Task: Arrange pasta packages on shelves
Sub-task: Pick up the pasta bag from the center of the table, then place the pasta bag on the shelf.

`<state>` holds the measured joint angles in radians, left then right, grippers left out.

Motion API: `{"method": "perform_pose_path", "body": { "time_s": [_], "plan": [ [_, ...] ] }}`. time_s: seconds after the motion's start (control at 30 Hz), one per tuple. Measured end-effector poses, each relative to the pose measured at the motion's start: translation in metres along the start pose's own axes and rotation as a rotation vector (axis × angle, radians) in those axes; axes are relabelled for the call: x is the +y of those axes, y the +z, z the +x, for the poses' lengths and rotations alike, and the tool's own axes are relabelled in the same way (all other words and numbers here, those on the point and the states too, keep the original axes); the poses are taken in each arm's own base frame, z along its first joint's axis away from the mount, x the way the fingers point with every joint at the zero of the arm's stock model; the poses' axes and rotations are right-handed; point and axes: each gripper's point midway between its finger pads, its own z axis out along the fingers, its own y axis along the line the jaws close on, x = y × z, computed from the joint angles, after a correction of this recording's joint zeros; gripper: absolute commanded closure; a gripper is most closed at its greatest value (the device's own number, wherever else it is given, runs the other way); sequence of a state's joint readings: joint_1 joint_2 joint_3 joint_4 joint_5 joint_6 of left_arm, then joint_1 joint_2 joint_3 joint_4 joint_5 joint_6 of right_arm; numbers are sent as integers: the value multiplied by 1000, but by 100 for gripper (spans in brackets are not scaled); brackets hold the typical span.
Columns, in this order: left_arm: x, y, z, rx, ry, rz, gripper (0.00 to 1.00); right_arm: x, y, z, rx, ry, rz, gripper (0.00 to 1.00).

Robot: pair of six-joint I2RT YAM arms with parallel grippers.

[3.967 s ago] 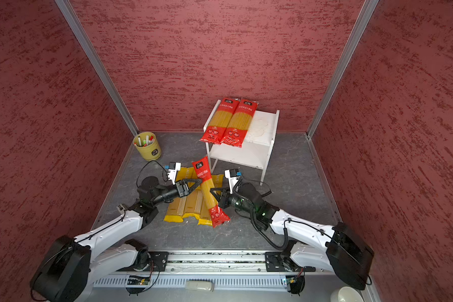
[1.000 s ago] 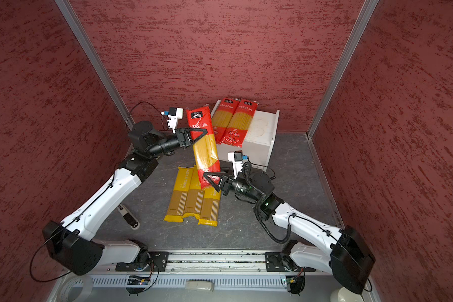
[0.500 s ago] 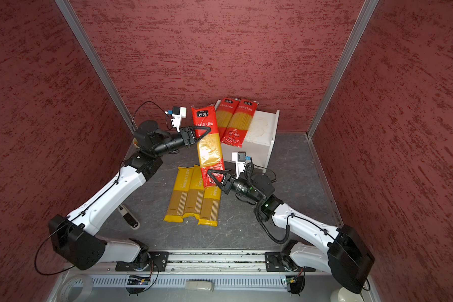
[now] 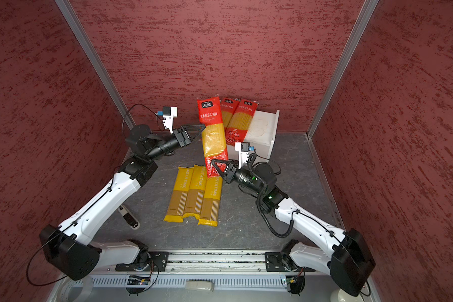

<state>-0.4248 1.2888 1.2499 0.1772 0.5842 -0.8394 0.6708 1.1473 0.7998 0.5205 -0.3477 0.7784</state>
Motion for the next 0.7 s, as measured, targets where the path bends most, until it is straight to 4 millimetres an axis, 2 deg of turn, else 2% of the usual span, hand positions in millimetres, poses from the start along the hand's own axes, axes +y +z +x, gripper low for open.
{"method": "perform_pose_path", "body": {
  "time_s": [0.17,0.27,0.4,0.57,0.7],
  "plan": [
    [1,-1,11,6,38,-10,27,-20,-8,-20,-54,41,117,98],
    [-6,5,35,40,103,-18,27,-26,-20,-28,-89,81,181,99],
    [-15,10,76,100,184,-17,27,-23,-36,-41,-146,113,238,100],
    [1,12,103,132,216,-63,27,-19,-45,-61,-210,126,285,100],
    [8,13,114,143,228,-88,27,-22,-52,-67,-239,128,328,100]
  ]
}}
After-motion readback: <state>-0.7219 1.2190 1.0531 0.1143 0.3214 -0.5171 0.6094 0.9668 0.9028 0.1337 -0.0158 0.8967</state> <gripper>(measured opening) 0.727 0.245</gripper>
